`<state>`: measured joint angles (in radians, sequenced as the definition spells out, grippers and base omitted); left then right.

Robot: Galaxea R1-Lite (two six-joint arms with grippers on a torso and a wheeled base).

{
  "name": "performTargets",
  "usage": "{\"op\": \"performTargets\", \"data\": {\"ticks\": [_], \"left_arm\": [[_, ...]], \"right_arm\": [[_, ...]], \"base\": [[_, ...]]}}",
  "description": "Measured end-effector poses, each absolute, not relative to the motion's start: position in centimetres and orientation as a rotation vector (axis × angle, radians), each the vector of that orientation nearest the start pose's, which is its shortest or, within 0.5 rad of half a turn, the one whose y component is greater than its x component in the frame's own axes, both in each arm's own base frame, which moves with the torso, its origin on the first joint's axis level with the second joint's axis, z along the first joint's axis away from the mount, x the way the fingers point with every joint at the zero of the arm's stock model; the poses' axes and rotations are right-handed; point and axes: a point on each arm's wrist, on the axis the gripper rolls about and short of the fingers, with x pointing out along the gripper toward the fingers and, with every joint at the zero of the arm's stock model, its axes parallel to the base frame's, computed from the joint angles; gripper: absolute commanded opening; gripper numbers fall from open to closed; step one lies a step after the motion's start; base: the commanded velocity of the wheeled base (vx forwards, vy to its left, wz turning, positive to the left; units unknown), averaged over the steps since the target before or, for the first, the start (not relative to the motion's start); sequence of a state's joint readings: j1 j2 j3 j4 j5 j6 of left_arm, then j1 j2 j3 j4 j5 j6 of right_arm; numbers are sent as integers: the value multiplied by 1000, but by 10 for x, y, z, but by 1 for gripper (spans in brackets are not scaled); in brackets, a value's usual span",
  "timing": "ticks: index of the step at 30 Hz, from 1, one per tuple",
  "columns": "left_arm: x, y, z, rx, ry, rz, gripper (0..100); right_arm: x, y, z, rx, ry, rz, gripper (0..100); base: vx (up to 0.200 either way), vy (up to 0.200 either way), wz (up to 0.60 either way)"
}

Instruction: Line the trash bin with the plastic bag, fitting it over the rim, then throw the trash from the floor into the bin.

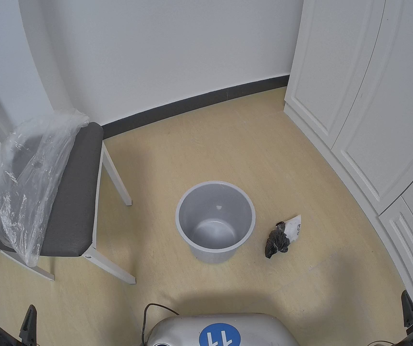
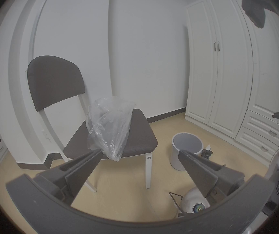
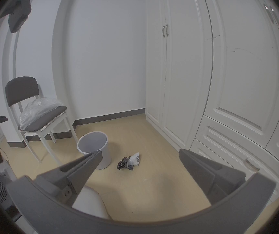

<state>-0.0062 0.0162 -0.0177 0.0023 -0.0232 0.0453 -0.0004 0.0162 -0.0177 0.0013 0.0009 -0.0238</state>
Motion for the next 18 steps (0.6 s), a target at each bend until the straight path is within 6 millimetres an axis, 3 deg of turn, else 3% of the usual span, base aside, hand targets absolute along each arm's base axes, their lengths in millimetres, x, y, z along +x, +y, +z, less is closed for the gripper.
{"op": "performTargets", "data": {"ticks": [18], "left_arm": [[-23,0,81,10,-2,-28,100]], "right_arm": [[-23,0,83,-1,-23,-4,100]], "base": [[0,0,0]]}}
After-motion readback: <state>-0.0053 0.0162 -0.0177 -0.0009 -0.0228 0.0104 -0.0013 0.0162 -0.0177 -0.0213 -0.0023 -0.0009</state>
